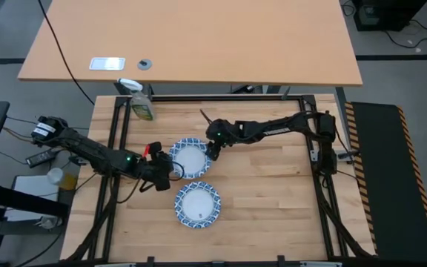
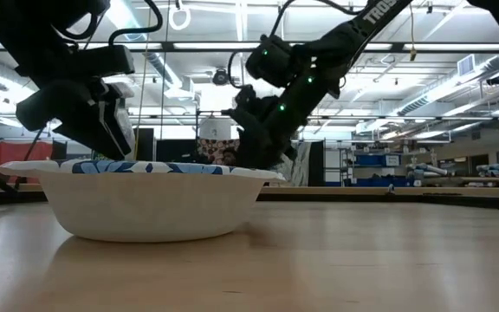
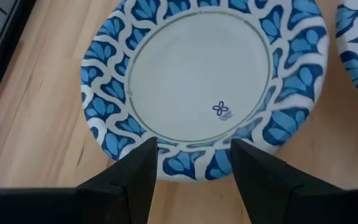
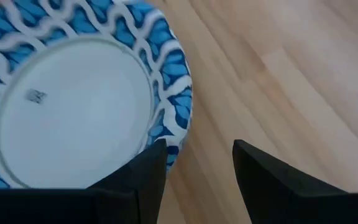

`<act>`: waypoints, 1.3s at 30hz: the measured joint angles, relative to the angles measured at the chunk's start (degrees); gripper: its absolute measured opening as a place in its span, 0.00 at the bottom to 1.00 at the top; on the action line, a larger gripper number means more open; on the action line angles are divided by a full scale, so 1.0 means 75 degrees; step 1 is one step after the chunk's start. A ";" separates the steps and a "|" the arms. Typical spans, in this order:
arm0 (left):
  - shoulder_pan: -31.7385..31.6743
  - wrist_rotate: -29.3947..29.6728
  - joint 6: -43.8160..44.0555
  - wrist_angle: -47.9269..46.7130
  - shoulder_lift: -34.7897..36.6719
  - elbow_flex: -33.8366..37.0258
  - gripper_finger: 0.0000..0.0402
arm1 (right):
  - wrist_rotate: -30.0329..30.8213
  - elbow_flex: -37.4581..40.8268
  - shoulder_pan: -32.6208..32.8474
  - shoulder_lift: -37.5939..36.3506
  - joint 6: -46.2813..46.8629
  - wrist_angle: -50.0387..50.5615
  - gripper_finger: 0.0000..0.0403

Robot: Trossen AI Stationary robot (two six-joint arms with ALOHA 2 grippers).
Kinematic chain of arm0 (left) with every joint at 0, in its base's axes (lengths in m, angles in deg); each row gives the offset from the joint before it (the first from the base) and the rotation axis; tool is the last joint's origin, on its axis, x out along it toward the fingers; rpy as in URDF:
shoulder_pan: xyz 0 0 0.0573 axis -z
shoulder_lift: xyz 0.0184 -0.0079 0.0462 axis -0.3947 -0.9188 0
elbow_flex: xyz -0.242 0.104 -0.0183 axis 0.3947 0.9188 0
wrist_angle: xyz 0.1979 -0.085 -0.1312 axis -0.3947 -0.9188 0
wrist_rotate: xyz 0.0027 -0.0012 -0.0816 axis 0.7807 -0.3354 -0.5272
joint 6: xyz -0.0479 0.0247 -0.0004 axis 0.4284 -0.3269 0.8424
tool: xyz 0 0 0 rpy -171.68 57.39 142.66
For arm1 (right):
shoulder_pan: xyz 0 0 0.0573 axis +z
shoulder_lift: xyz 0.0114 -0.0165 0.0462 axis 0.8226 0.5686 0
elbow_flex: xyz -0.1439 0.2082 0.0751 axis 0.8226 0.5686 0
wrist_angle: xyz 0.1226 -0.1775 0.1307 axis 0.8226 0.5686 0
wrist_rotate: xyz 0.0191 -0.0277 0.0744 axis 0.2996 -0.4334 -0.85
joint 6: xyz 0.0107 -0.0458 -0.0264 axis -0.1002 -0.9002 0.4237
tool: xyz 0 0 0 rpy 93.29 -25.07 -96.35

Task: Nest bowls inside each other
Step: Stack the white bowl on top of the stacked white bowls

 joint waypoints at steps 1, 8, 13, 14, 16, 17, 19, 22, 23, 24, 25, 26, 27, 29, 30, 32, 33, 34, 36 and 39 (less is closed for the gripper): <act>-0.0001 0.0006 -0.0008 -0.0003 0.0003 0.0000 0.51 | 0.0002 0.0001 0.0017 -0.0024 -0.0034 -0.0085 0.48; 0.0255 0.0008 -0.0114 -0.0534 0.0387 -0.0548 0.51 | 0.0020 0.0007 0.0201 -0.0731 -0.0563 0.0555 0.48; 0.0801 -0.0505 -0.0073 -0.0482 0.0573 -0.0781 0.51 | 0.0015 -0.0008 0.0988 -0.1169 -0.1603 0.1419 0.48; 0.1020 -0.0792 0.0161 -0.0477 0.0547 -0.0750 0.51 | 0.0000 0.0020 0.1193 -0.1170 -0.1628 0.1690 0.48; 0.1498 -0.1302 0.0791 -0.0491 0.0317 -0.0715 0.51 | 0.0035 0.0190 0.1645 -0.1174 -0.1577 0.1943 0.48; 0.1768 -0.1522 0.1105 -0.0492 0.0176 -0.0710 0.51 | 0.0138 0.0331 0.1883 -0.1183 -0.1469 0.1946 0.48; 0.2411 -0.1589 0.1790 -0.0444 -0.0058 -0.0705 0.51 | 0.0538 0.0675 0.2386 -0.1184 -0.1192 0.1911 0.48; 0.3245 -0.1600 0.2593 -0.0107 -0.0567 -0.0711 0.51 | 0.1026 0.1138 0.3077 -0.1181 -0.0710 0.1551 0.48; 0.3460 -0.1541 0.2801 -0.0017 -0.0776 -0.0706 0.51 | 0.1111 0.1263 0.3277 -0.1181 -0.0600 0.1326 0.48; 0.3634 -0.1384 0.2969 0.0105 -0.0998 -0.0705 0.51 | 0.1198 0.1403 0.3456 -0.1181 -0.0516 0.1040 0.48; 0.3760 -0.1201 0.3110 0.0261 -0.1219 -0.0705 0.51 | 0.1246 0.1584 0.3607 -0.1181 -0.0456 0.0661 0.48; 0.3832 -0.1064 0.3156 0.0405 -0.1446 -0.0705 0.51 | 0.1316 0.1764 0.3735 -0.1179 -0.0436 0.0232 0.48; 0.3863 -0.0973 0.3161 0.0514 -0.1676 -0.0705 0.51 | 0.1394 0.1950 0.3856 -0.1174 -0.0435 -0.0215 0.48; 0.3830 -0.0887 0.3119 0.0724 -0.2037 -0.0702 0.51 | 0.1527 0.2273 0.4027 -0.1174 -0.0402 -0.0952 0.48; 0.3795 -0.0843 0.3120 0.0882 -0.2193 -0.0704 0.51 | 0.1585 0.2380 0.4092 -0.1173 -0.0357 -0.1133 0.48; 0.3714 -0.0815 0.3144 0.1041 -0.2473 -0.0705 0.51 | 0.1613 0.2595 0.4191 -0.1173 -0.0219 -0.1421 0.48; 0.3693 -0.0815 0.3159 0.1060 -0.2605 -0.0704 0.51 | 0.1625 0.2725 0.4235 -0.1173 -0.0143 -0.1607 0.48; 0.3691 -0.0791 0.3158 0.1123 -0.2715 -0.0702 0.51 | 0.1645 0.2873 0.4281 -0.1173 -0.0067 -0.1886 0.48; 0.3703 -0.0564 0.3115 0.1420 -0.2895 -0.0702 0.51 | 0.1713 0.3198 0.4378 -0.1173 -0.0012 -0.2664 0.48; 0.3781 -0.0076 0.2928 0.1757 -0.3099 -0.0705 0.51 | 0.1739 0.3595 0.4466 -0.1173 0.0001 -0.3682 0.48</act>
